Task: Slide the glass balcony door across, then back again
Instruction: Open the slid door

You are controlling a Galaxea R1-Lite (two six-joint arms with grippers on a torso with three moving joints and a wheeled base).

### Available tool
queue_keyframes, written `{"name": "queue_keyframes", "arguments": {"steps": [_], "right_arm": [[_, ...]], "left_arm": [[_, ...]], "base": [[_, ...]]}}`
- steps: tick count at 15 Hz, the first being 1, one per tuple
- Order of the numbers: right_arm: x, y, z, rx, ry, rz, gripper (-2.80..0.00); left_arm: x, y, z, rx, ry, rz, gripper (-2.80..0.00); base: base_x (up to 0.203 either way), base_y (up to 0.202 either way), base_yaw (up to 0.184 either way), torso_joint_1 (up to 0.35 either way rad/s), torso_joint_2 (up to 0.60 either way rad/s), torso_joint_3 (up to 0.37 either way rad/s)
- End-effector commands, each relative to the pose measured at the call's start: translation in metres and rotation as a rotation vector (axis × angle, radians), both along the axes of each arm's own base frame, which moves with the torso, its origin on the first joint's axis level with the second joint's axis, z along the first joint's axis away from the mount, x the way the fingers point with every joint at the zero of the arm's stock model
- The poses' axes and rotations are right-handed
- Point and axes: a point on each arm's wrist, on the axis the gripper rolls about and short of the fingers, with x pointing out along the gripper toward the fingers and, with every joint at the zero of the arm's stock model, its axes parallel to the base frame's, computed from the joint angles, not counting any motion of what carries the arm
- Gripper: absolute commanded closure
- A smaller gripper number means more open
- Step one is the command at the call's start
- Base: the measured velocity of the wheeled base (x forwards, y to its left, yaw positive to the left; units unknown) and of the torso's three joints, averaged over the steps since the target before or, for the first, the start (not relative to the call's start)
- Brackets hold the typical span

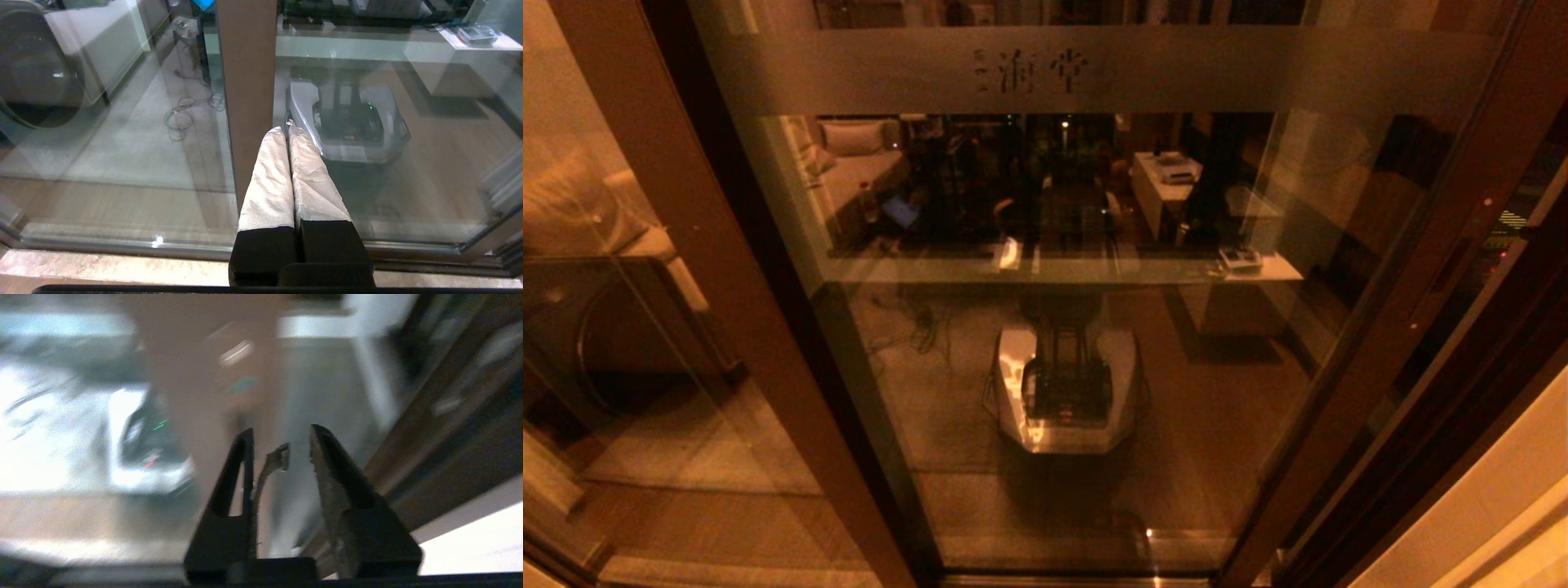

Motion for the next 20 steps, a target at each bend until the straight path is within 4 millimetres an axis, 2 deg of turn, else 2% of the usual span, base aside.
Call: {"name": "queue_keyframes", "arguments": {"steps": [1, 7, 10, 16, 20], "right_arm": [[0.019, -0.018, -0.005, 0.000, 0.014, -0.050, 0.00], [0.072, -0.043, -0.033, 0.031, 0.071, -0.054, 0.00], [0.091, -0.040, -0.034, 0.026, 0.062, -0.023, 0.00], [0.104, -0.017, -0.030, 0.037, 0.047, 0.040, 0.00], [0.104, -0.014, -0.030, 0.052, 0.047, 0.047, 0.00]], "left_arm": [[0.000, 0.000, 0.000, -0.001, 0.001, 0.000, 0.00], [0.000, 0.000, 0.000, -0.001, 0.001, 0.000, 0.00], [0.000, 0.000, 0.000, -0.001, 0.001, 0.000, 0.00], [0.000, 0.000, 0.000, -0.001, 0.001, 0.000, 0.00], [0.000, 0.000, 0.000, -0.001, 0.001, 0.000, 0.00]], "base": [[0.000, 0.000, 0.000, 0.000, 0.00, 0.000], [0.000, 0.000, 0.000, 0.000, 0.00, 0.000], [0.000, 0.000, 0.000, 0.000, 0.00, 0.000], [0.000, 0.000, 0.000, 0.000, 0.00, 0.000], [0.000, 0.000, 0.000, 0.000, 0.00, 0.000]]}}
